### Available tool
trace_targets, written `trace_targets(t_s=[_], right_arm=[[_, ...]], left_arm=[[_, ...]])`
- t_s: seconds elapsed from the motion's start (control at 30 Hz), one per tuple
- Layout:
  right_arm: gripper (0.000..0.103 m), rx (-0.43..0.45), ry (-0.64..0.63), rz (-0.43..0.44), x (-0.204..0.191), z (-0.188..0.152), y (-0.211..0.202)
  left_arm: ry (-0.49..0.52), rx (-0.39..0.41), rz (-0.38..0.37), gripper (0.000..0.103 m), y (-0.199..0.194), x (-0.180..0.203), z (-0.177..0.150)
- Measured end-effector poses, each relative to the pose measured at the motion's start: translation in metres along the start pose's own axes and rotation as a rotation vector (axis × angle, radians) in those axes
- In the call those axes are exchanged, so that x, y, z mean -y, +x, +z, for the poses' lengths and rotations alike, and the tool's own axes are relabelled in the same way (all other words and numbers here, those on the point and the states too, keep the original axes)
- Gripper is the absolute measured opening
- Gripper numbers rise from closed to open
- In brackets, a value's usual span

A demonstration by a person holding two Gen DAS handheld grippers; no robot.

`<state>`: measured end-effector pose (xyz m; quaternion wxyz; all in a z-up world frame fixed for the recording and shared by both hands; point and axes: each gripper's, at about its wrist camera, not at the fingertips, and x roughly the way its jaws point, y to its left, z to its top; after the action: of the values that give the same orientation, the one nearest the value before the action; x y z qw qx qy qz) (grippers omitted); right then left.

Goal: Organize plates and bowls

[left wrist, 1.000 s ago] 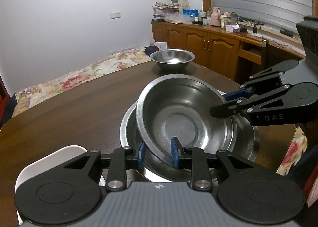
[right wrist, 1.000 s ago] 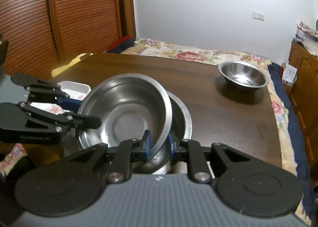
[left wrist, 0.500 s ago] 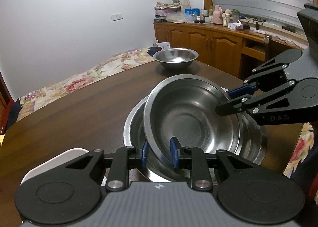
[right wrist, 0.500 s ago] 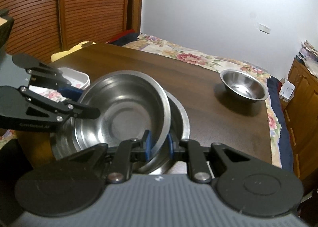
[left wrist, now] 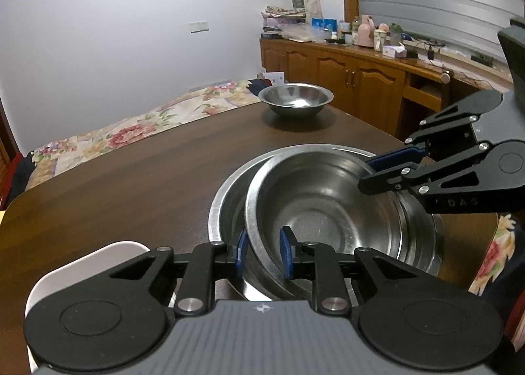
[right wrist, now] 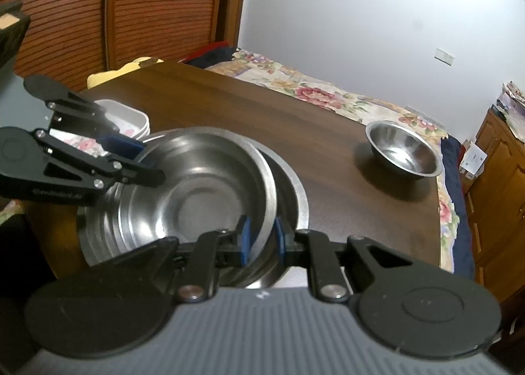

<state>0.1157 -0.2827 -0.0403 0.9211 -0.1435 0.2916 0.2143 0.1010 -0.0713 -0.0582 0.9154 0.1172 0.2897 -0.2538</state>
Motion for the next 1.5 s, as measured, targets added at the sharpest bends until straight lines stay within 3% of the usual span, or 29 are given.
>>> trace_targets(t_s=[0.47, 1.13, 1.23, 1.27, 1.43, 1.5], right_arm=[[0.018, 0.044, 0.073, 0.012, 0.008, -0.001, -0.001], [0.02, 0.161, 0.171, -0.054, 0.034, 0.015, -0.021], [0.025, 0.18, 0.171, -0.071, 0.04, 0.019, -0.024], [0.031, 0.186, 0.171, -0.078, 0.043, 0.02, -0.024], [0.036, 0.211, 0.198, -0.101, 0.056, 0.023, -0.025], [0.053, 0.223, 0.215, -0.101, 0.063, 0.023, -0.023]], left_arm=[[-0.041, 0.015, -0.006, 0.025, 0.0, 0.0, -0.002], [-0.052, 0.111, 0.012, 0.052, -0.009, -0.009, 0.038], [-0.042, 0.126, 0.011, 0.054, -0.008, -0.009, 0.046], [-0.044, 0.129, 0.009, 0.054, -0.007, -0.01, 0.049], [-0.041, 0.145, 0.008, 0.059, -0.001, -0.013, 0.065], [-0.038, 0.152, 0.01, 0.062, 0.002, -0.014, 0.072]])
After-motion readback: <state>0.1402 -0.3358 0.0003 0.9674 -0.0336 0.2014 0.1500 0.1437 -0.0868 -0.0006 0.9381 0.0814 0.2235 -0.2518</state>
